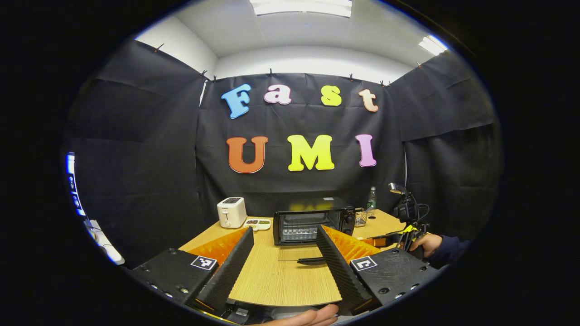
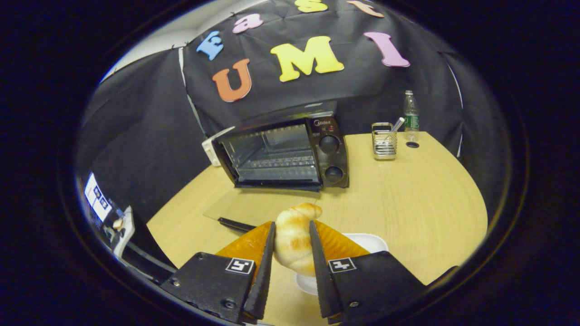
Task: Open the electric oven with the left hand, put the food in, and close the electric oven.
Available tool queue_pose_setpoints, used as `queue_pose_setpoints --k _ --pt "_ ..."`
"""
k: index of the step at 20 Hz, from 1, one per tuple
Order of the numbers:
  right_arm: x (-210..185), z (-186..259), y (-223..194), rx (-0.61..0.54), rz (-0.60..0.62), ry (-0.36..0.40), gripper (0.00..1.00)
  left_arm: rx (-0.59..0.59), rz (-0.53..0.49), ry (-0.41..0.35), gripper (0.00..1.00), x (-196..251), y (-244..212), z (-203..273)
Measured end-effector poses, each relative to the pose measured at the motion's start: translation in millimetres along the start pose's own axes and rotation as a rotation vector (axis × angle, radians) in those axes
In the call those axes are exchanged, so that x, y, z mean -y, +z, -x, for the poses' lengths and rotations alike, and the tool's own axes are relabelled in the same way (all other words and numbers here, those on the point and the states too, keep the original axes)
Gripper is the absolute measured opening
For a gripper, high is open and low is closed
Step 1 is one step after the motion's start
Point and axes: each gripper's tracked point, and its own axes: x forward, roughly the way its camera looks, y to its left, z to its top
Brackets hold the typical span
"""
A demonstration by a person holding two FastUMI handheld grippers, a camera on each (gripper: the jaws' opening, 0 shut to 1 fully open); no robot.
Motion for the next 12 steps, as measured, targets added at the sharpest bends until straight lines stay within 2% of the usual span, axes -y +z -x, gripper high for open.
queue_pose_setpoints --k 5,8,10,12 --pt "-39 -27 35 0.076 -0.15 0.078 0.45 0.031 0.004 0.005 0.92 -7 9 3" --pt "-55 -50 63 0.162 -0.278 0.114 0.45 0.037 -0.007 0.003 0.92 -10 9 -2" --pt "-61 -72 80 0.225 -0.339 0.112 0.45 0.042 -0.016 0.015 0.92 -17 8 -7" --pt "-60 -95 91 0.274 -0.381 0.073 0.45 0.059 -0.027 0.032 0.92 -23 9 -10"
